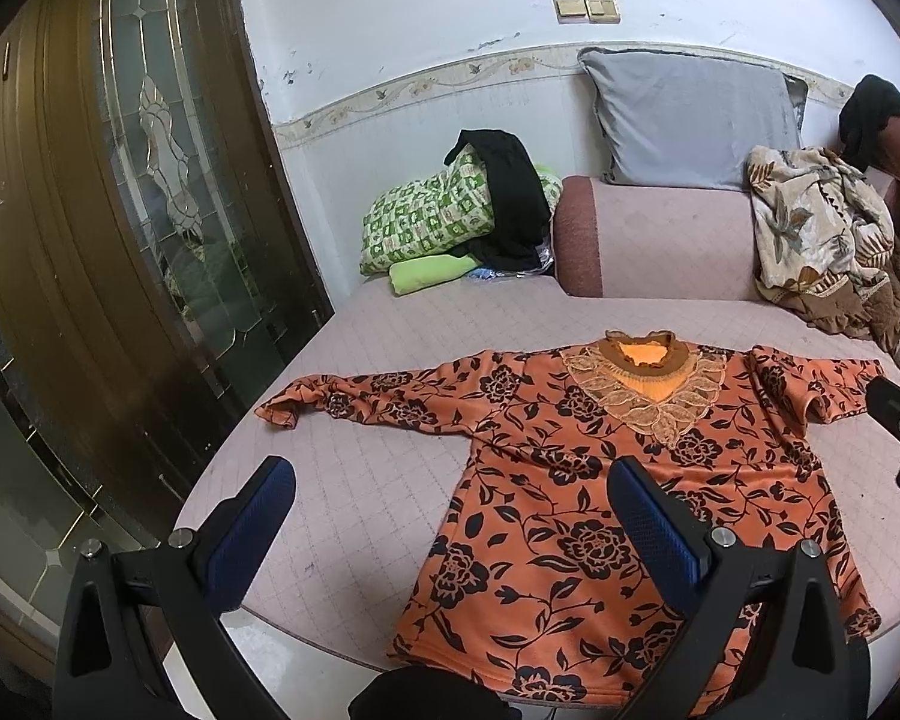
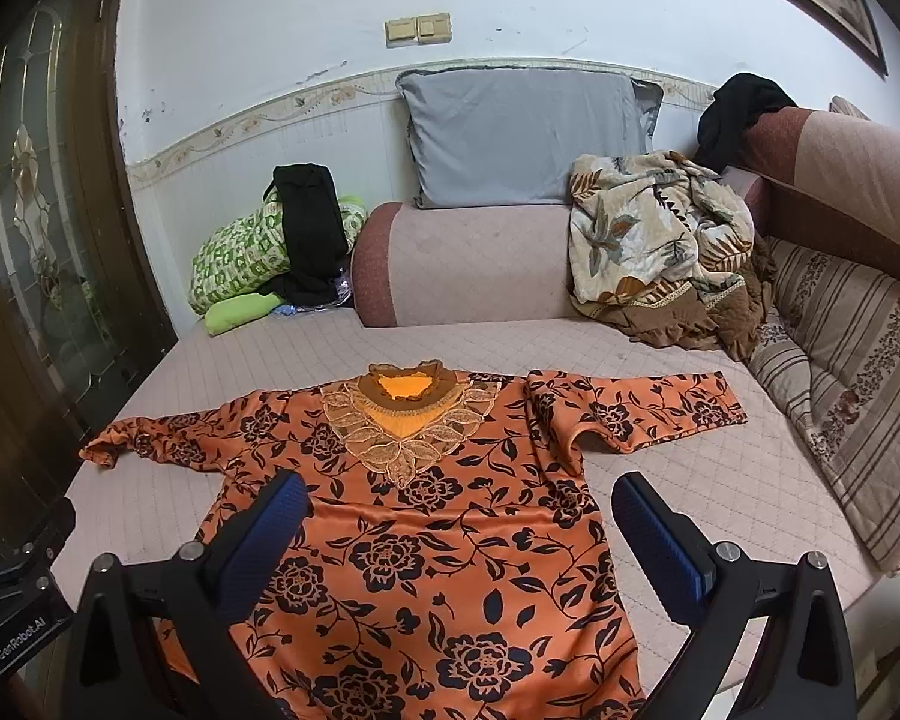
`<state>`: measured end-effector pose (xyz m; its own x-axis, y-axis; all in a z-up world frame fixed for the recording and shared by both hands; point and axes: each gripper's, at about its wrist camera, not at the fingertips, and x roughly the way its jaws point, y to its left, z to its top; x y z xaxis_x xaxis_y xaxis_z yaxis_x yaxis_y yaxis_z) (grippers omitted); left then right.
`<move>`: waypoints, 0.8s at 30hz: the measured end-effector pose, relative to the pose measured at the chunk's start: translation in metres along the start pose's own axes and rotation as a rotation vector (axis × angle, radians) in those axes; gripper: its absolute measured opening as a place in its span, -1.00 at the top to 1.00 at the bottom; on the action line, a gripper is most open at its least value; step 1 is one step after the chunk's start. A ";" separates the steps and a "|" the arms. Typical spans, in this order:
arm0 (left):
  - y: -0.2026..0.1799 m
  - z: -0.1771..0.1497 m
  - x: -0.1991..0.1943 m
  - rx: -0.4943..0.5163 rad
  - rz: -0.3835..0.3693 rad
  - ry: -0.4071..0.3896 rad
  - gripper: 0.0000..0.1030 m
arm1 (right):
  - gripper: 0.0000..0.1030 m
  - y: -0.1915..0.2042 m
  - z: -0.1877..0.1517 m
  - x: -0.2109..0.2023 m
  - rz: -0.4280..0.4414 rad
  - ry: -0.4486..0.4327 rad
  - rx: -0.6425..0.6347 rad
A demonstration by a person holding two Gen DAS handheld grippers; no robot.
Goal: Fold small clothes
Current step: 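Grasp the sleeve cuff nearest the right tool with the right gripper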
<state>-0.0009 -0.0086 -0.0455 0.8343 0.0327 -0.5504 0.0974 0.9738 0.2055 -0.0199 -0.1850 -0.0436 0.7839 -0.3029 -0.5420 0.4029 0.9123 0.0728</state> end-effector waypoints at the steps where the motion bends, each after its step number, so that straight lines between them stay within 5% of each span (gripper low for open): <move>1: 0.004 -0.001 0.004 -0.003 0.002 0.005 -1.00 | -1.00 0.000 -0.001 0.000 0.004 0.004 -0.001; 5: 0.026 -0.008 0.028 -0.041 0.018 0.045 -1.00 | -1.00 -0.002 -0.004 0.009 0.085 0.047 0.024; 10: 0.093 -0.023 0.087 -0.186 0.097 0.177 -1.00 | -1.00 -0.023 -0.020 0.047 0.466 0.210 0.204; 13: 0.129 -0.036 0.105 -0.277 0.151 0.225 -1.00 | -1.00 -0.047 -0.044 0.079 0.678 0.307 0.431; 19: 0.149 -0.051 0.114 -0.297 0.247 0.231 -1.00 | -0.99 -0.088 -0.085 0.135 0.746 0.453 0.716; 24: 0.110 -0.037 0.123 -0.217 0.187 0.229 -1.00 | -0.99 -0.113 -0.078 0.139 0.626 0.419 0.650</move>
<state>0.0930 0.1107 -0.1203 0.6811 0.2403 -0.6916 -0.1835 0.9705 0.1565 0.0069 -0.3085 -0.1929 0.7641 0.4178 -0.4915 0.2522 0.5078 0.8237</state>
